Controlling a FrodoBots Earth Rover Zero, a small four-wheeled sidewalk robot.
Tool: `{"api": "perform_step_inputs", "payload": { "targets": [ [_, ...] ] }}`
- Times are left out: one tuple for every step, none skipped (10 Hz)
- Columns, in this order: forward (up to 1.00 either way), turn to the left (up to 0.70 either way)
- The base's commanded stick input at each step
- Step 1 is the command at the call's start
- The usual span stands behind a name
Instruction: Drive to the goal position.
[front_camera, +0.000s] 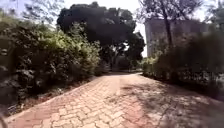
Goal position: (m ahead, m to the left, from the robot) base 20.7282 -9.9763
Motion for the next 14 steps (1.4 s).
{"api": "perform_step_inputs", "payload": {
  "targets": [
    [0.7,-0.03],
    [0.7,0.0],
    [0.7,0.0],
    [0.7,0.0],
    [0.7,0.0],
    [0.7,0.0],
    [0.7,0.0],
    [0.7,0.0],
    [0.7,0.0],
    [0.7,0.0],
    [0.7,0.0],
    [0.7,0.0],
    [0.7,0.0],
    [0.7,0.0]
  ]
}}
